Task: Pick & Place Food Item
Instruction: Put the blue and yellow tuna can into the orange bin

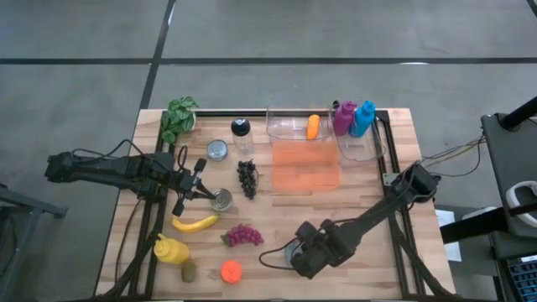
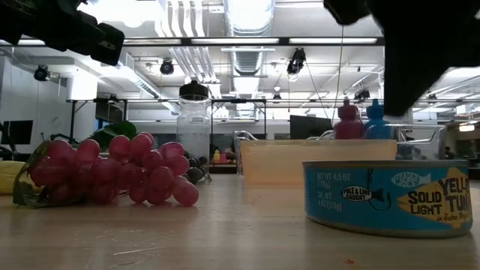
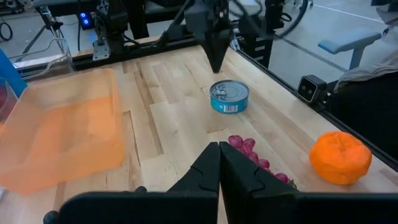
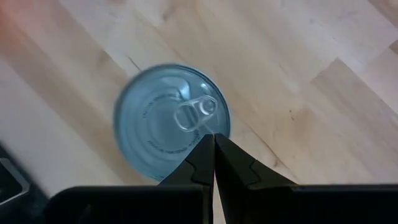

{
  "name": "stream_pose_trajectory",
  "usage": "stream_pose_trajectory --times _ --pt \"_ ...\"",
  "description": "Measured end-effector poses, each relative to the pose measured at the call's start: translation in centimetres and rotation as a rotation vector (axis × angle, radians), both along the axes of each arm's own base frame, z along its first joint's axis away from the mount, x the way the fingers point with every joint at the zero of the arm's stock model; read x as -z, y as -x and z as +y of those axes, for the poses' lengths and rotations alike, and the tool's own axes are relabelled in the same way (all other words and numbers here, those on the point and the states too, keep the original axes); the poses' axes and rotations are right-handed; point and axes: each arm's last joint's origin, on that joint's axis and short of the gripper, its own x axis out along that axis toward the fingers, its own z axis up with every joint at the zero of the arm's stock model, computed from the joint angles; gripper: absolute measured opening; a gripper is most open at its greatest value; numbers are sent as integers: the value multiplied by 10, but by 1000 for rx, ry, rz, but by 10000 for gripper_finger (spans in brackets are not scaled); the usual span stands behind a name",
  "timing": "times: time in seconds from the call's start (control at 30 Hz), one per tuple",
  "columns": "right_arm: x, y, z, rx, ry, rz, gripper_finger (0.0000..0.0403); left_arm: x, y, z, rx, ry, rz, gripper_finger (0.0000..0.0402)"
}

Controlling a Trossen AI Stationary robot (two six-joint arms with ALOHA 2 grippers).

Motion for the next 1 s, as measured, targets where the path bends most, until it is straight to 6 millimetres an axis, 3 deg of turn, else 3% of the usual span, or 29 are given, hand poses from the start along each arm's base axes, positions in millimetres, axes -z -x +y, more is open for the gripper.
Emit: stream_pose_trajectory --times 0.27,1.0 --pt "17 -5 0 14 5 53 8 0 0 0 0 0 5 6" --pt "27 -6 1 58 8 69 8 0 0 0 0 0 5 6"
